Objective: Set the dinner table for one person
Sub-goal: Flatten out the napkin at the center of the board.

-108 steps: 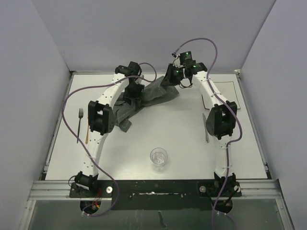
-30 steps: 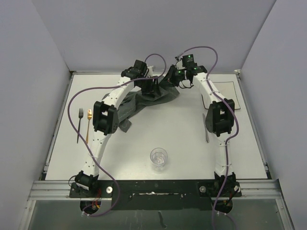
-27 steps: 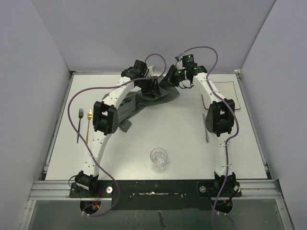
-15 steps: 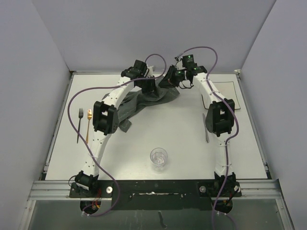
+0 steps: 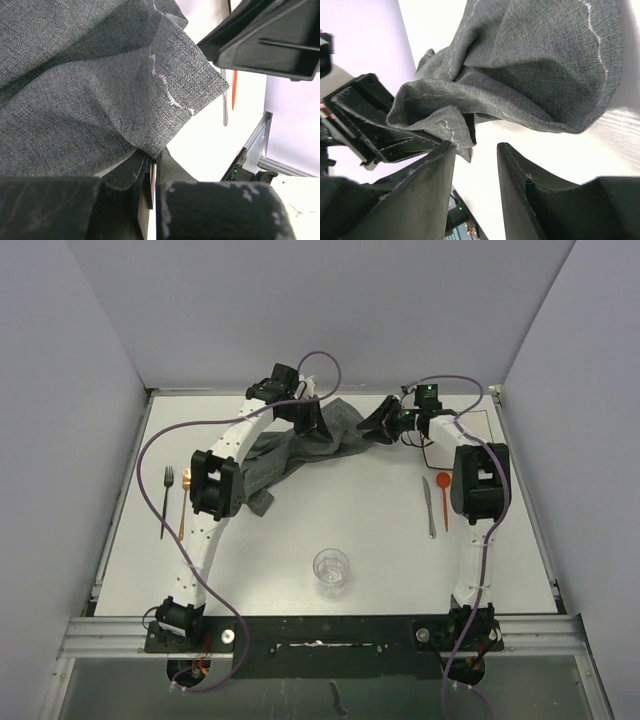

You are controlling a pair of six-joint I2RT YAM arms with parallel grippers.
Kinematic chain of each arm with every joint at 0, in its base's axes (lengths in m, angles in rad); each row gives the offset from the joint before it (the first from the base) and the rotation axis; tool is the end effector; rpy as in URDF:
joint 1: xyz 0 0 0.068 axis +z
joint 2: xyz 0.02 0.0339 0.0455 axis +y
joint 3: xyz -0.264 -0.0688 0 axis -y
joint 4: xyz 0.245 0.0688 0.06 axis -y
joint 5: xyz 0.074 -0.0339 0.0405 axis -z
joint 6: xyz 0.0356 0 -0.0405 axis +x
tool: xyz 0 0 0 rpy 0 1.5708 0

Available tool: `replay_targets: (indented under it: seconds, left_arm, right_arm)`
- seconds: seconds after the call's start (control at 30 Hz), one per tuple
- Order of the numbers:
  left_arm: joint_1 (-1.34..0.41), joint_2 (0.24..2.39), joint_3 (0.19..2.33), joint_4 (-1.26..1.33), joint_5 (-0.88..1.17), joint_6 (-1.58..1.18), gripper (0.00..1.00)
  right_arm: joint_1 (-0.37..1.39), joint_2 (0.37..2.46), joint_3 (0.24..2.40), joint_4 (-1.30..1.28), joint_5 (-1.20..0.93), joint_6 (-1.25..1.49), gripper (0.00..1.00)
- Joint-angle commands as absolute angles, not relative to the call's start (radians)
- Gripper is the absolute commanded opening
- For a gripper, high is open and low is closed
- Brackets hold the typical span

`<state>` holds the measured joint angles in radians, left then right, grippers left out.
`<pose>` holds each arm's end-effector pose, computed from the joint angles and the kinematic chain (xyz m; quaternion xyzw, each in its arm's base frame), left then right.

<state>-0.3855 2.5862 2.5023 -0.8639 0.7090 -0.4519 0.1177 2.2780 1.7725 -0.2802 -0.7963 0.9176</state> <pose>0.5032 -0.2292 0.2099 0.0767 0.8957 -0.4187 0.1283 0.4984 0.0846 0.1781 0.1950 0.8422 0.4858 0.1292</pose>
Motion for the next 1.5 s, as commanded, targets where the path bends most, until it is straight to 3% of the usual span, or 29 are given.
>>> replay_targets:
  seconds: [0.0,0.13,0.63,1.03,1.47]
  left_arm:
    - [-0.377,2.482,2.508,-0.8,0.776,-0.483,0.0]
    - [-0.376,2.482,2.51,-0.794,0.793,-0.493,0.0]
    - [-0.365,2.464,2.488,-0.739,0.876,-0.55,0.0]
    - [-0.352,2.423,2.448,-0.701,0.922,-0.579,0.0]
    - [-0.35,2.401,2.428,-0.681,0.957,-0.595,0.0]
  right_arm:
    - [0.108,2.088,1.742,-0.063,-0.845,0.981,0.4]
    - [0.111,2.062,1.681,-0.054,-0.842,0.975,0.4]
    - [0.163,2.091,1.318,0.469,-0.829,1.266,0.36]
    - [0.134,2.122,1.293,0.543,-0.747,1.323,0.34]
    - [0.134,2.214,1.416,0.572,-0.733,1.365,0.33]
